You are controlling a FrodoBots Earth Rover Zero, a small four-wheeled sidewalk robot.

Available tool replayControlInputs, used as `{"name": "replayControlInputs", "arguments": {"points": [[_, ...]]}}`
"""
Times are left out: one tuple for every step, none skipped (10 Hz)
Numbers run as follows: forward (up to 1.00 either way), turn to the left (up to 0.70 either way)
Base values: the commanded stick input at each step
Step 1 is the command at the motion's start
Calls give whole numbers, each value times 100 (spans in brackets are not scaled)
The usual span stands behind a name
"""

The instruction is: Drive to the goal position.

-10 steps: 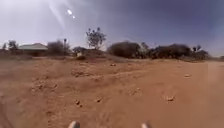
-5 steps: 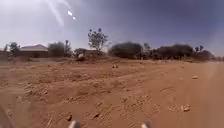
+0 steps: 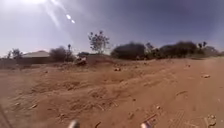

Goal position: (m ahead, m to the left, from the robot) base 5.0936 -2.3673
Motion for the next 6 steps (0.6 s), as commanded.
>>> {"name": "replayControlInputs", "arguments": {"points": [[0, 0], [0, 0], [0, 0], [14, 0], [57, 0], [85, 0]]}}
